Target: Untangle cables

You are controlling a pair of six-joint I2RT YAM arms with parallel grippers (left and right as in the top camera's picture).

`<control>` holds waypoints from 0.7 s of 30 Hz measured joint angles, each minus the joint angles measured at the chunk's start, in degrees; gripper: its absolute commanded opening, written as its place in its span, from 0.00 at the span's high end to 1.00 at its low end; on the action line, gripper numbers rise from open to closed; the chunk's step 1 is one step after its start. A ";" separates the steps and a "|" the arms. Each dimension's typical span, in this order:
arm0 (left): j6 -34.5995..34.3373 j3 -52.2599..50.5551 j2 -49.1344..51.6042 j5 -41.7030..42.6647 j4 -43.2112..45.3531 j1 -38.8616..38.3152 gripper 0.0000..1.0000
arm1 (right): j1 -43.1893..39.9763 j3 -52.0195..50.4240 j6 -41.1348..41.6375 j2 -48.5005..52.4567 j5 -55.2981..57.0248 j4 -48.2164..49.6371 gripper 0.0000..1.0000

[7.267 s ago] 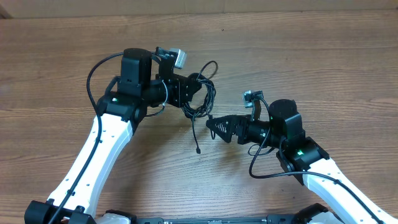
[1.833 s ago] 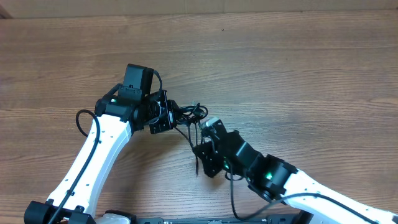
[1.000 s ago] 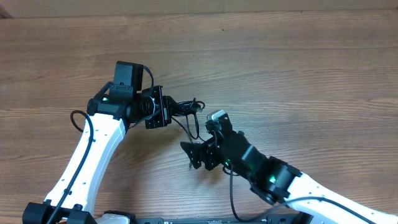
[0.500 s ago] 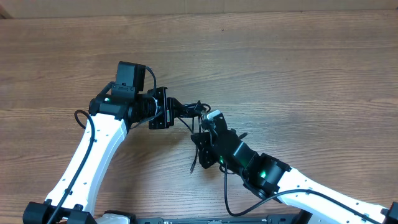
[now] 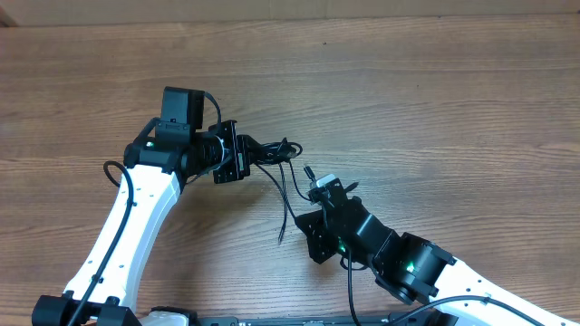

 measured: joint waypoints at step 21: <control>48.00 0.02 0.00 -6.08 8.81 0.90 0.86 | -0.79 -0.15 18.84 0.00 21.53 -1.07 0.00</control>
